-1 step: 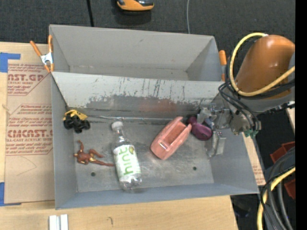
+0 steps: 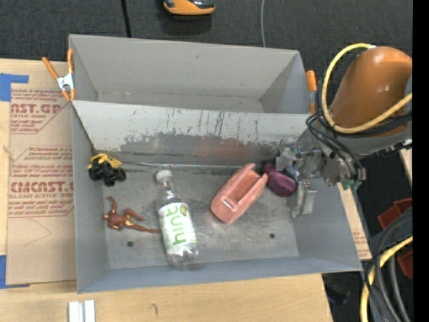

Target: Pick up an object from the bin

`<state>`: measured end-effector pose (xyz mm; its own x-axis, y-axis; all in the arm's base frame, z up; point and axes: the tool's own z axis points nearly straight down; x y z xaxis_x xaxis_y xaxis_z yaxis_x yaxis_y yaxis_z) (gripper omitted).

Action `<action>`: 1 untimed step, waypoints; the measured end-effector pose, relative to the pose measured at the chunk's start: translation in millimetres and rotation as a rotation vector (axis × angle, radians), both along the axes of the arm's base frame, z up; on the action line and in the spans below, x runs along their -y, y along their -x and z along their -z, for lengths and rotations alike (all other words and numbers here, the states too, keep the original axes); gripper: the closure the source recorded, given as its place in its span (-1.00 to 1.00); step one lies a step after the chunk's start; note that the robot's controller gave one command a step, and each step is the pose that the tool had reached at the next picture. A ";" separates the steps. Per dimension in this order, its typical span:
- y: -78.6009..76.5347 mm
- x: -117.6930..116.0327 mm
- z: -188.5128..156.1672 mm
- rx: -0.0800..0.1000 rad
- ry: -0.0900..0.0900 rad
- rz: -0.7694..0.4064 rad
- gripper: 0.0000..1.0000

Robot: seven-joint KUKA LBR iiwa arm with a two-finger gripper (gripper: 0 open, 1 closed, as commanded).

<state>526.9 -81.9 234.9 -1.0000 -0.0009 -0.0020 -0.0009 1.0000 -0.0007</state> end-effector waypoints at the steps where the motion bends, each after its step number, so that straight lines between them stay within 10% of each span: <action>1: -12.5 -18.6 51.1 0.002 0.000 -0.177 -1.00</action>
Offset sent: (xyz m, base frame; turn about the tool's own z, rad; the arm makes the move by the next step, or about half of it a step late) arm 0.0616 0.0566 -0.0749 -0.3403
